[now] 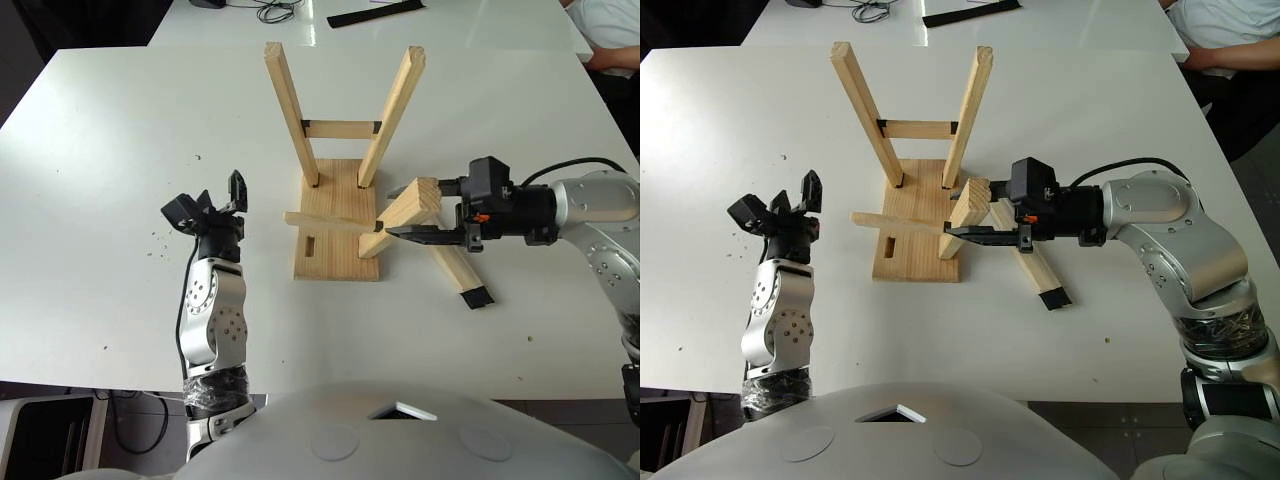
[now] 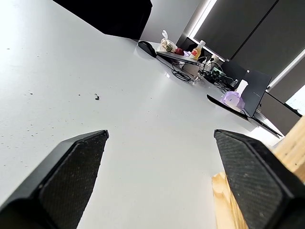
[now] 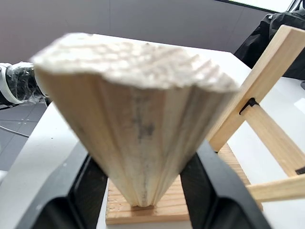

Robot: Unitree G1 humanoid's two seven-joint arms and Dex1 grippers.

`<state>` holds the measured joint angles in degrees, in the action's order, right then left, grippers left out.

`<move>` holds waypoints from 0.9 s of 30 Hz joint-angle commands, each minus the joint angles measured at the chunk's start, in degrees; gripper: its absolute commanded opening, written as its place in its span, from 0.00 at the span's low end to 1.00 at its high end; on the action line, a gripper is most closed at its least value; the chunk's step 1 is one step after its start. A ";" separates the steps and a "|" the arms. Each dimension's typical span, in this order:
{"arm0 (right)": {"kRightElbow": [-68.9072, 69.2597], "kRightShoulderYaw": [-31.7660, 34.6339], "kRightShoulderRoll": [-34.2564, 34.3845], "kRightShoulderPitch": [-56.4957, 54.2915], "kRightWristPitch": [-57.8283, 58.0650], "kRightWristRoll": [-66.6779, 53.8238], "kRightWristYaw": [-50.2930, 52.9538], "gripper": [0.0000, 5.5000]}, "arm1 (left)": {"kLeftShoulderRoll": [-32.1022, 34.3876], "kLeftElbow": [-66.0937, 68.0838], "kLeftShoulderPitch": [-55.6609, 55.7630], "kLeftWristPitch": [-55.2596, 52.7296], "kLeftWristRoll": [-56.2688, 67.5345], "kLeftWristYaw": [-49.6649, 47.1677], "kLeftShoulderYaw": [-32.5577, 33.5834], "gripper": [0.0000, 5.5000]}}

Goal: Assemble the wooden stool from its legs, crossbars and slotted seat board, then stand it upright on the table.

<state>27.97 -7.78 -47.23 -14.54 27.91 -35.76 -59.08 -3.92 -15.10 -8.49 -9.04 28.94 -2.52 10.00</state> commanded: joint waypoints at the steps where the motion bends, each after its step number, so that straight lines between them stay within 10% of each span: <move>1: -7.35 -8.86 -3.78 4.24 2.78 13.66 3.18 0.37 | -3.16 0.09 -0.20 0.53 -1.35 -1.46 -1.61 0.75; 20: -15.87 -16.34 -1.86 -10.50 2.06 12.02 1.21 0.37 | -3.09 3.16 2.68 1.92 -1.46 -1.82 -2.95 0.75; 27: -11.60 -8.40 -1.19 -9.54 5.84 3.71 3.10 0.51 | -1.45 2.15 1.45 2.14 -0.37 -2.14 -0.37 0.75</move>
<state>15.15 -18.70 -48.00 -24.50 31.67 -31.23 -56.81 -3.99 -12.72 -6.74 -7.12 28.33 -3.94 8.23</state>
